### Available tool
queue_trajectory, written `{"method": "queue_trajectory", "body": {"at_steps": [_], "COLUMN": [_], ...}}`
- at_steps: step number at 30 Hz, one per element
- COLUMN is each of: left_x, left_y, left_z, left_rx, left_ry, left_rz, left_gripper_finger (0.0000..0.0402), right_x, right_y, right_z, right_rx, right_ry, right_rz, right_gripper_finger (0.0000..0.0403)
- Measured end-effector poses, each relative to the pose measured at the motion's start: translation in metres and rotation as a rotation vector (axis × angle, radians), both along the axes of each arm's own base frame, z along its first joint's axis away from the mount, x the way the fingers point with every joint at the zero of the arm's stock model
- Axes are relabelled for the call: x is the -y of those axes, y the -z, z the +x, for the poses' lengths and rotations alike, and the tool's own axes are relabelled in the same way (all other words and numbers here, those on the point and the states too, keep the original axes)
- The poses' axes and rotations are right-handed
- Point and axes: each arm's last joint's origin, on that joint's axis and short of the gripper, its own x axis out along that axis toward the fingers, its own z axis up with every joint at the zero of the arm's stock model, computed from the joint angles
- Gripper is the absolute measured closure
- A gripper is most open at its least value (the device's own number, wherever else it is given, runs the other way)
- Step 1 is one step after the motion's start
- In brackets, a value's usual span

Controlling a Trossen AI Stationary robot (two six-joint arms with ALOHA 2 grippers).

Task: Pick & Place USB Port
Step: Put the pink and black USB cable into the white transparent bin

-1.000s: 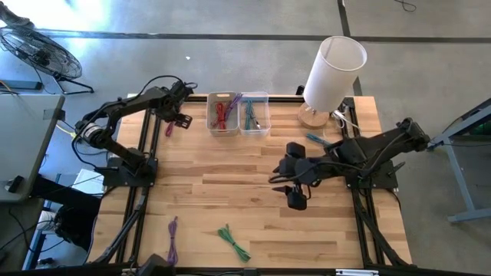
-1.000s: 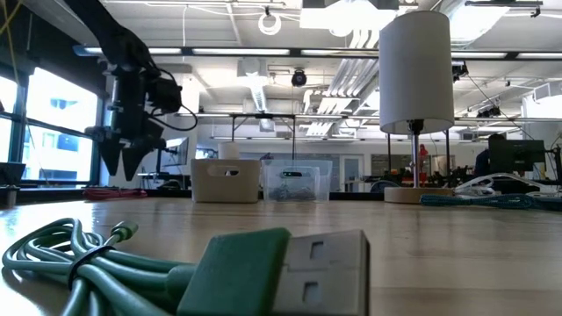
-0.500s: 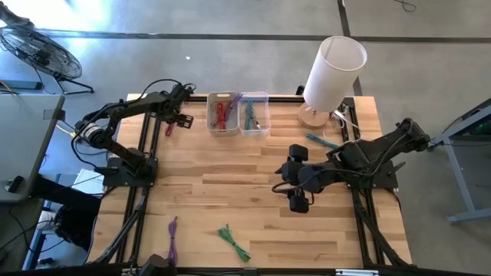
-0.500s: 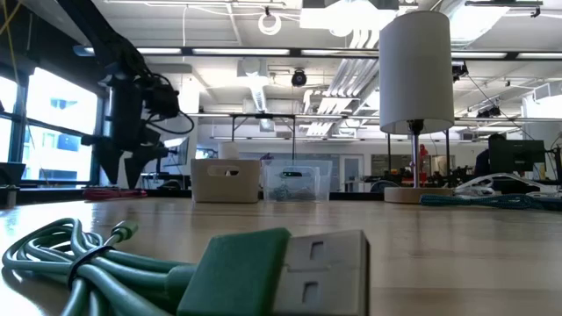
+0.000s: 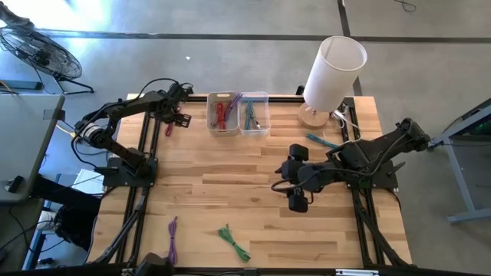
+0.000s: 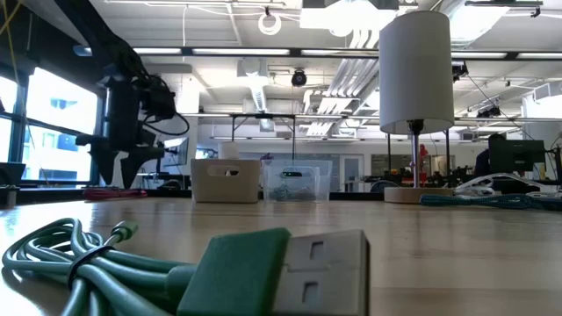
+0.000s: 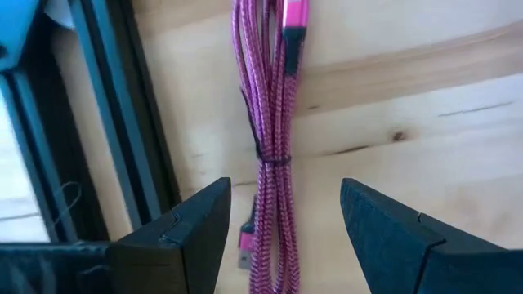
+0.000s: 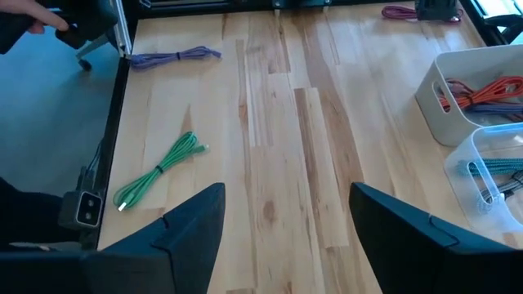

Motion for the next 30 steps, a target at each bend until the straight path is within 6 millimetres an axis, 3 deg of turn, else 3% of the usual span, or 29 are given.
{"method": "queue_trajectory", "body": {"at_steps": [14,23,26,30], "left_x": [0.013,0.01,0.009,0.013], "left_y": [0.028,0.03,0.031,0.039], "left_z": [-0.017,-0.017,-0.022,-0.027], "left_rx": [0.08,0.054,0.057,0.088], "left_ry": [-0.035,0.062,0.093,0.154], "left_rz": [-0.095,-0.066,-0.08,-0.102], "left_gripper_finger": [0.0177,0.0178,0.0203,0.0291], "right_x": [-0.014,-0.015,-0.015,-0.014], "right_y": [0.003,0.003,0.003,0.003], "right_z": [-0.003,-0.003,-0.003,-0.003], "right_rx": [0.014,0.019,0.02,0.022], "right_ry": [0.03,0.039,0.044,0.056], "right_rz": [-0.018,-0.024,-0.019,-0.01], "right_gripper_finger": [0.0149,0.0149,0.0149,0.0149]}}
